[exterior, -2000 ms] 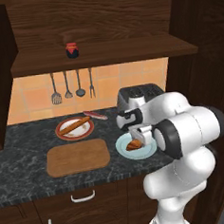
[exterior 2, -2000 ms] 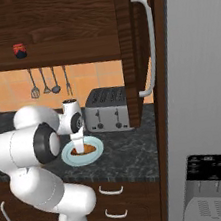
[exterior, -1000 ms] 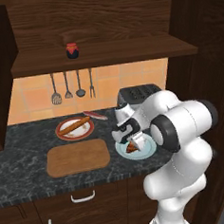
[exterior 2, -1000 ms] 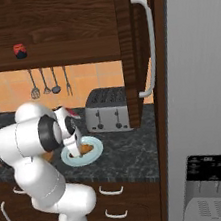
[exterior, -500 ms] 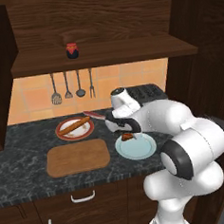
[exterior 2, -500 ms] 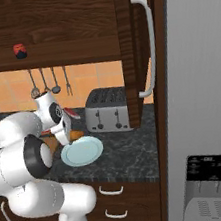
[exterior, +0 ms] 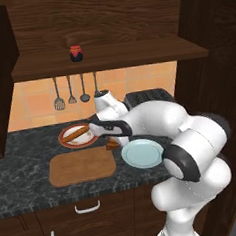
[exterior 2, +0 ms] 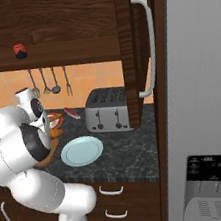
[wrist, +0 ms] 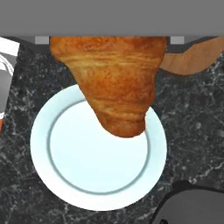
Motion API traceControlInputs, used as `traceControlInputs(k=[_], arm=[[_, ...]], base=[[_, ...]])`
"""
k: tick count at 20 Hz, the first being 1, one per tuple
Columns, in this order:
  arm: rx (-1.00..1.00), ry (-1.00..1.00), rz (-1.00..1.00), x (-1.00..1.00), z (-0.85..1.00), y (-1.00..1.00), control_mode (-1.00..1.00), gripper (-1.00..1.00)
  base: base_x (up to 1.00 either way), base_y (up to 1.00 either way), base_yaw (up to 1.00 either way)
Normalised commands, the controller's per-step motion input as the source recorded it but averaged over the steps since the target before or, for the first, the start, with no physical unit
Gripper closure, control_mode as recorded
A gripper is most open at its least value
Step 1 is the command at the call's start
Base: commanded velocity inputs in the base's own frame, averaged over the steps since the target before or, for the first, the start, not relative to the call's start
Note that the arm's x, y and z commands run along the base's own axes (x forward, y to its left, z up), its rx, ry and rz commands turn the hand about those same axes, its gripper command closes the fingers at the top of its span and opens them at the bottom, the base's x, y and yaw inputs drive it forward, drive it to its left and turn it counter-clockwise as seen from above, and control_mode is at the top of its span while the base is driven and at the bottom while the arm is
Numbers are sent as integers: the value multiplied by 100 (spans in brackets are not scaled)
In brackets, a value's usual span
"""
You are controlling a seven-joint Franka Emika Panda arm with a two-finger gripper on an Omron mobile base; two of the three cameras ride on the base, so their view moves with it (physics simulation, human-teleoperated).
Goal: From the different types of pastries on the counter, select a croissant and place it on the cutting board. Then retrieve a jar of jam from the cabinet and place it alongside the croissant on the cutting board.
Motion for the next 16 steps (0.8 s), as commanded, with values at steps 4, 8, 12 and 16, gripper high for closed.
traceControlInputs(k=[4,8,12,16], arm=[[6,10,9,47,-28,68,-100,100],[4,13,13,49,-65,65,-100,100],[0,6,15,43,-96,58,-100,100],[0,0,12,36,-77,46,-100,100]], base=[[0,0,0],[0,0,0],[0,0,0],[0,0,0]])
